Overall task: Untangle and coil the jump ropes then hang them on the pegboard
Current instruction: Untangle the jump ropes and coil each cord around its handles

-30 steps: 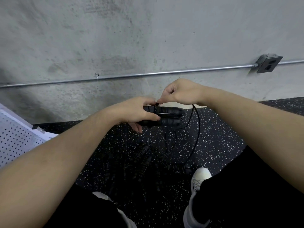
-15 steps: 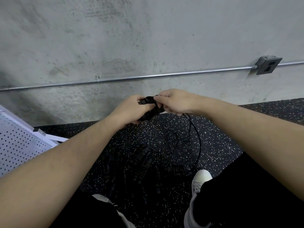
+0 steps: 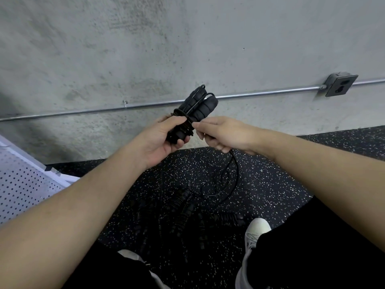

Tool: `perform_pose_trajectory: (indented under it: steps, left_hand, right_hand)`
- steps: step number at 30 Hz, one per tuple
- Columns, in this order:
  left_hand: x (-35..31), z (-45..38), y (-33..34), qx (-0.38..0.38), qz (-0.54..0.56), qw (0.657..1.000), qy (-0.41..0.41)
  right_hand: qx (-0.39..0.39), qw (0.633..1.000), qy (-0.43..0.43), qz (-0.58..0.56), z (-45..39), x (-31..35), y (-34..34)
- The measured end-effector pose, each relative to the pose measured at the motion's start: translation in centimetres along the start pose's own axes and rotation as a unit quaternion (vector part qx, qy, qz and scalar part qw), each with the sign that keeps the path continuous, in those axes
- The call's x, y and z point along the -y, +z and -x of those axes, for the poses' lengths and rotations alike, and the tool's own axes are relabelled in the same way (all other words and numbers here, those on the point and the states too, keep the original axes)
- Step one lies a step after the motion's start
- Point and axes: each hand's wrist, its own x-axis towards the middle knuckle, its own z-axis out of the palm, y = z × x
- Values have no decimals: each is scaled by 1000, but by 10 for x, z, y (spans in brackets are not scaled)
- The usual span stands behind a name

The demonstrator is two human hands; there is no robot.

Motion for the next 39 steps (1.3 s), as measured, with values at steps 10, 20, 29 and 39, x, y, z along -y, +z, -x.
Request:
perform_pose_trajectory:
  steps: [10, 20, 29, 39]
  left_hand:
    - [-4, 3, 5, 3, -43, 998, 38]
    - [-33, 6, -16, 18, 68, 997, 12]
    - [-36, 6, -23, 68, 55, 996, -16]
    - [-21, 5, -21, 160, -167, 968, -96]
  right_hand:
    - [7, 998, -55, -21, 5, 3, 6]
    - [40, 994, -54, -84, 7, -9, -18]
    - [14, 998, -30, -45, -2, -21, -37]
    - [-66, 989, 32, 126, -11, -27, -38]
